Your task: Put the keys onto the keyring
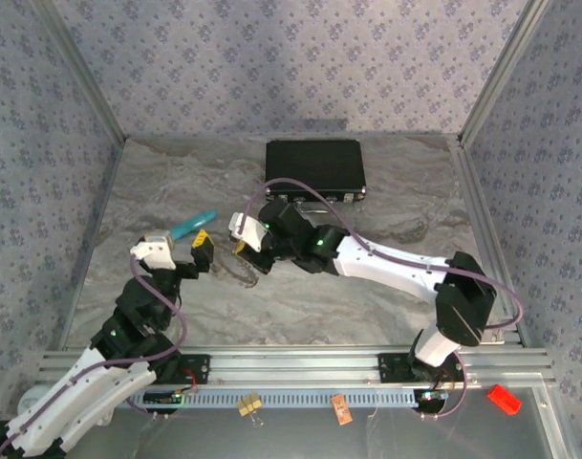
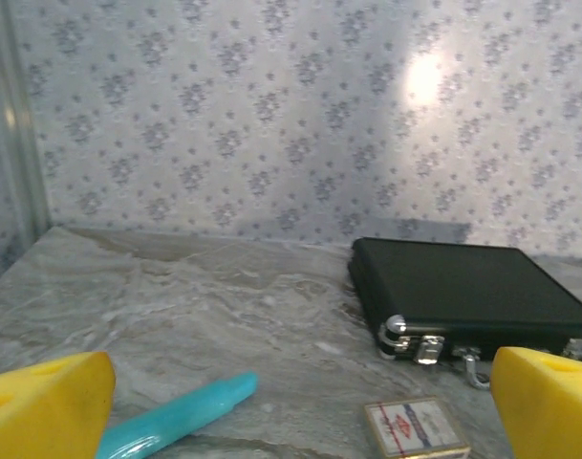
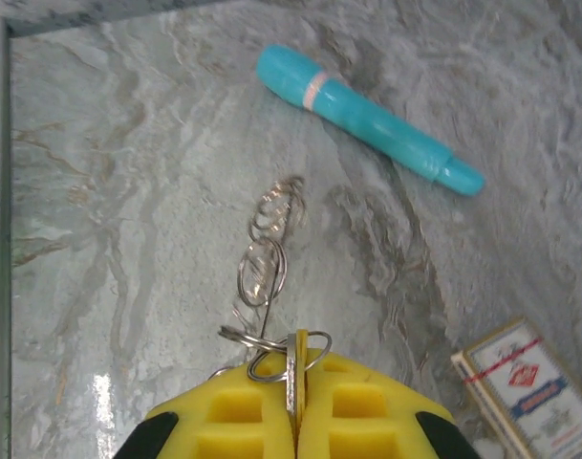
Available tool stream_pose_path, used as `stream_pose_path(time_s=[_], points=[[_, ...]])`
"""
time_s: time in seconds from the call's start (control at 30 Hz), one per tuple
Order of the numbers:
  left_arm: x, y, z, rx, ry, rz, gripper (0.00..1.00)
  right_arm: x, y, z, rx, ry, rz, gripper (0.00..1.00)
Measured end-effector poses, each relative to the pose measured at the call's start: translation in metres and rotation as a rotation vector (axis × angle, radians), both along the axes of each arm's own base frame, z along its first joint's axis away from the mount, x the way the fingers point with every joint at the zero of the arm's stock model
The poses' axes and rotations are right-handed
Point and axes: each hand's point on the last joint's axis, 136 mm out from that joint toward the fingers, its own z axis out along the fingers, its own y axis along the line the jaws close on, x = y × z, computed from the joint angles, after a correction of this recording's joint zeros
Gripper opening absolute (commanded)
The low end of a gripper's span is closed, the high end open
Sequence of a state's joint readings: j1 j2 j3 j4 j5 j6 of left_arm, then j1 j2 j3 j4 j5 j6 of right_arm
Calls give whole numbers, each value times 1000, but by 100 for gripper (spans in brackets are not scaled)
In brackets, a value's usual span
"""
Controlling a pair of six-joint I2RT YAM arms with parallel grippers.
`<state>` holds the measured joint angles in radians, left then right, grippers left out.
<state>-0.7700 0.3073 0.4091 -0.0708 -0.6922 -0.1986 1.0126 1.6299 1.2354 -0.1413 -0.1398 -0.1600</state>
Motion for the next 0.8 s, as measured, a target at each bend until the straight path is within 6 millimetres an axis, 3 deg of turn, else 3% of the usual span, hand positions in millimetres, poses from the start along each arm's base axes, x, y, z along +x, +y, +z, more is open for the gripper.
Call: stream_pose_path(time_s=[0.1, 0.2, 0.47, 0.63, 0.8], points=[[7, -3, -13, 35, 51, 18, 99, 3, -19, -33, -88, 21, -47, 0], [15, -7, -28, 71, 105, 26, 99, 3, -50, -68, -245, 30, -74, 0], [33, -18, -59, 106, 216, 13, 99, -1, -149, -132, -719, 40, -90, 0], [39, -22, -73, 128, 261, 8, 100, -16, -191, -154, -906, 54, -56, 2], [45, -18, -76, 135, 268, 29, 99, -26, -223, -165, -1051, 58, -28, 18]])
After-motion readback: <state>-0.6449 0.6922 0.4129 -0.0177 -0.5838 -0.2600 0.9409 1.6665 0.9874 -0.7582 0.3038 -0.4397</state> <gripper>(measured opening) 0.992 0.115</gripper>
